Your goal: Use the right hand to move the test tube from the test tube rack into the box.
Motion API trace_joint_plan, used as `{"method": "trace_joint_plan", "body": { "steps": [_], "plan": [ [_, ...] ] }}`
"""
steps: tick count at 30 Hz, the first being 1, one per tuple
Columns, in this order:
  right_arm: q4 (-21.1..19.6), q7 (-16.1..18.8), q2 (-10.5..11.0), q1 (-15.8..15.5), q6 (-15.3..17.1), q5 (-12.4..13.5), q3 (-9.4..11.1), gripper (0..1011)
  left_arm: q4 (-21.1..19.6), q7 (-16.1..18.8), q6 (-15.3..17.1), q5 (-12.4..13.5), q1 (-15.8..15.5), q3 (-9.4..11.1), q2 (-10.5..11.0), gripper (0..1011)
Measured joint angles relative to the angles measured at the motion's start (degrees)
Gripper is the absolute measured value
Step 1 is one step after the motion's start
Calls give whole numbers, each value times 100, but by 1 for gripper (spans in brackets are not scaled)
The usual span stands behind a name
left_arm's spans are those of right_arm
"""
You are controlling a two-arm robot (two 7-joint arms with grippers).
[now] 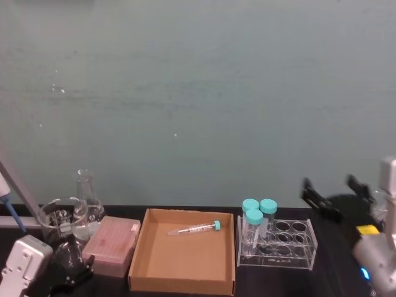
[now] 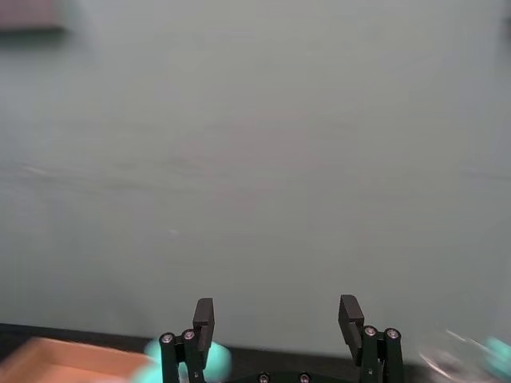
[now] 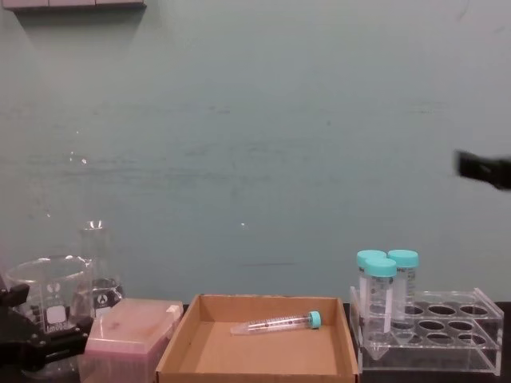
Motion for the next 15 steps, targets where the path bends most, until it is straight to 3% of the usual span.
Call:
{"method": "trace_joint_plan", "body": {
  "steps": [4,8,15],
  "plan": [
    [116,-285,16,-196,47,-173,286,1000,0,0,0,0,0,0,0,1000],
    [192,-360,2,-228,98,-233,438,1000,0,0,0,0,0,0,0,1000],
    [232,-365,-11,-223,160,-238,504,1000,0,0,0,0,0,0,0,1000]
  ]
}}
